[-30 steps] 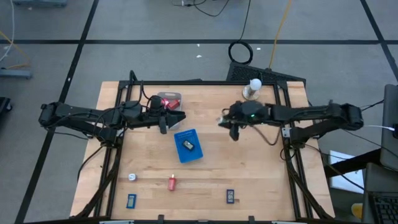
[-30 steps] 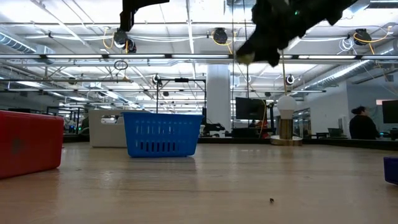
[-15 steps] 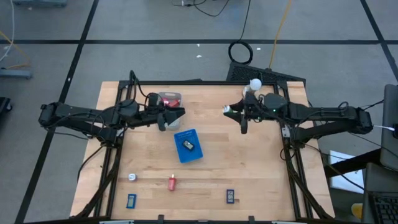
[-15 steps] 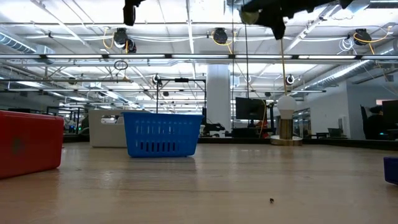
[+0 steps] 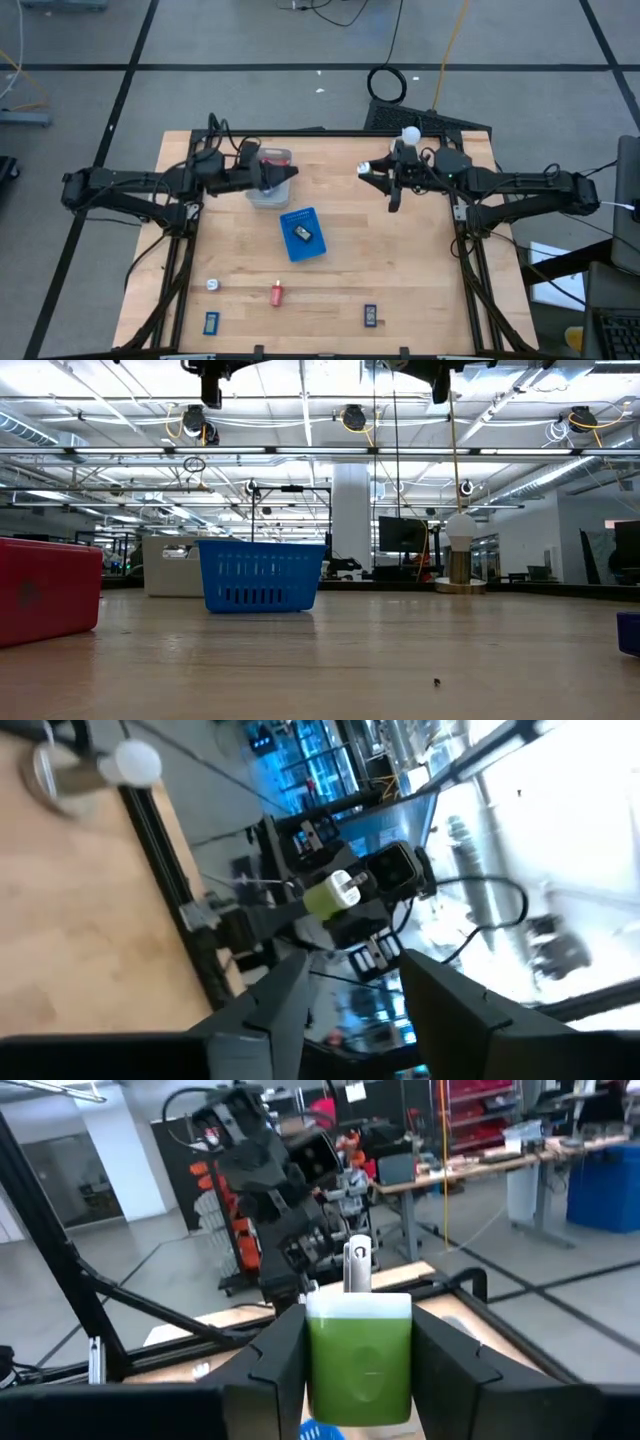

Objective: Pick & Place Office items
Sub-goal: Put the green charger adapter into the gray bin

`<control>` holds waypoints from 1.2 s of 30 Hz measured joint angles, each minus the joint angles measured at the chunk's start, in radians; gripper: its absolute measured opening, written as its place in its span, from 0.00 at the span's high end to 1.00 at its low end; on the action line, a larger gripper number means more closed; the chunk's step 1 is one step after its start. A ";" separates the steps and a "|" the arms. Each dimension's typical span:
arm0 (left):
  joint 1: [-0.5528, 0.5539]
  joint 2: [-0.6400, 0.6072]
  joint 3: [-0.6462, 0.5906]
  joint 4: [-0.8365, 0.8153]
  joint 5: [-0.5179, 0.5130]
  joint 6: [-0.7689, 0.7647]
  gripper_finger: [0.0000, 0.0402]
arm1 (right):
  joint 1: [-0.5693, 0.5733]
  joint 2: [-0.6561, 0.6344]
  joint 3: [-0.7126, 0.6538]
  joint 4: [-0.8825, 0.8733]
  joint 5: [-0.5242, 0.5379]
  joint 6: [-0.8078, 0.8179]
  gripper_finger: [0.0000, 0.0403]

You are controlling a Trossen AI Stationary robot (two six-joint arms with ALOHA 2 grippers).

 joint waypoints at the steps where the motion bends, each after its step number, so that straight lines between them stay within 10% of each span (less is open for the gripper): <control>1: 0.008 0.000 0.000 0.000 0.010 -0.032 0.57 | 0.000 0.000 0.000 0.011 0.000 -0.006 0.69; 13: 0.099 0.069 -0.001 0.001 0.175 -0.347 0.03 | 0.003 0.072 0.000 0.182 -0.053 -0.052 0.69; 20: 0.114 0.231 -0.001 0.293 0.293 -0.531 0.10 | 0.035 0.138 0.000 0.285 -0.053 -0.077 0.69; 36: 0.072 0.409 0.000 0.654 0.201 -0.590 0.01 | 0.040 0.148 0.000 0.401 -0.045 -0.081 0.69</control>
